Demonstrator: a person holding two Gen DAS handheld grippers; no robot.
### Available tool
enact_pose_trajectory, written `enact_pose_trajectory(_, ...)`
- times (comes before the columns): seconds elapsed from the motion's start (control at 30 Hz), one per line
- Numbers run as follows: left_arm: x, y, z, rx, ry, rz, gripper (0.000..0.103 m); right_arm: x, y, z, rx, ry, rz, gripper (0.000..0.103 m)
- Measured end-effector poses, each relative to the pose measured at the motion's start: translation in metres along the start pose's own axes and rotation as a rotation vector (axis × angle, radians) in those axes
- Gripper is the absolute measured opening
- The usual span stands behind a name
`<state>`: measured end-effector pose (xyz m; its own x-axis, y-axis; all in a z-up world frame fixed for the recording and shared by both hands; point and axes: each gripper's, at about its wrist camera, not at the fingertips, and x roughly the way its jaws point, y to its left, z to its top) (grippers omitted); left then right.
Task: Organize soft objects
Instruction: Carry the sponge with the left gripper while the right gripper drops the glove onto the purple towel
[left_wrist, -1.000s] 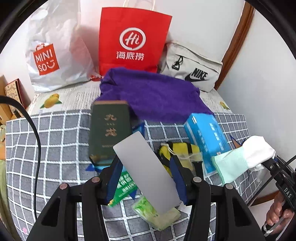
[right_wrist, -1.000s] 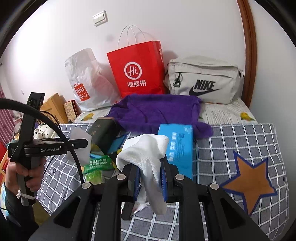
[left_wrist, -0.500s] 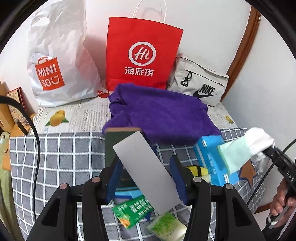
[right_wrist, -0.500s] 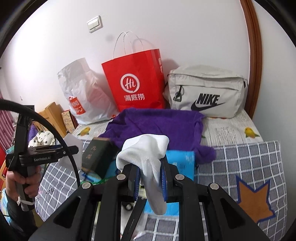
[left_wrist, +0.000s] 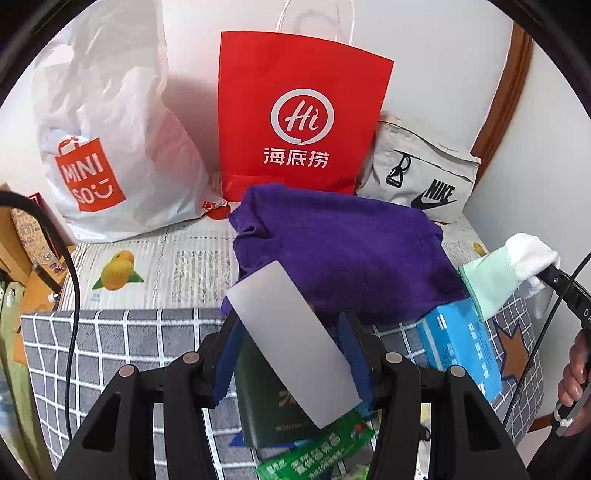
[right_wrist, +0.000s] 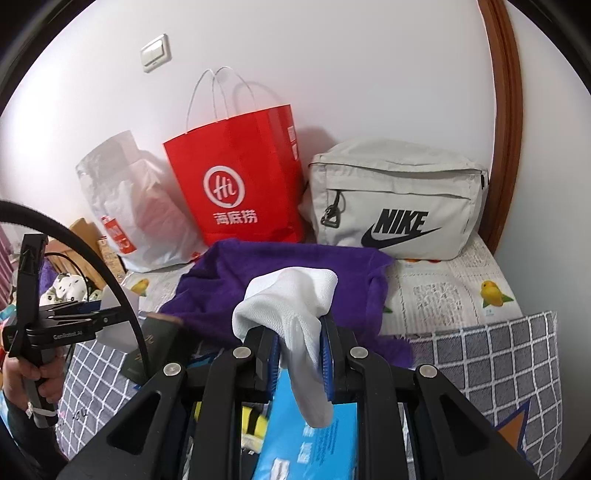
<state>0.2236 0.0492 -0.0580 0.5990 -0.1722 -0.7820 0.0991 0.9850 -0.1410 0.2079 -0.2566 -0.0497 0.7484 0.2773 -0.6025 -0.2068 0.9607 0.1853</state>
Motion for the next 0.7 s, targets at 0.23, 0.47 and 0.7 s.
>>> enact_pose_trajectory(0.23, 0.017, 0.0, 0.02, 0.006, 0.005, -0.009, 0.05, 0.037, -0.017, 0.015, 0.012, 0.031, -0.019, 0.019)
enact_pose_trajectory(0.47, 0.034, -0.001, 0.039, 0.011, 0.009, -0.007, 0.05, 0.087, -0.03, 0.034, 0.017, 0.08, -0.032, 0.019)
enact_pose_trajectory(0.7, 0.057, -0.003, 0.05, 0.01, 0.034, -0.012, 0.05, 0.136, -0.038, 0.049, 0.025, 0.118, -0.081, 0.019)
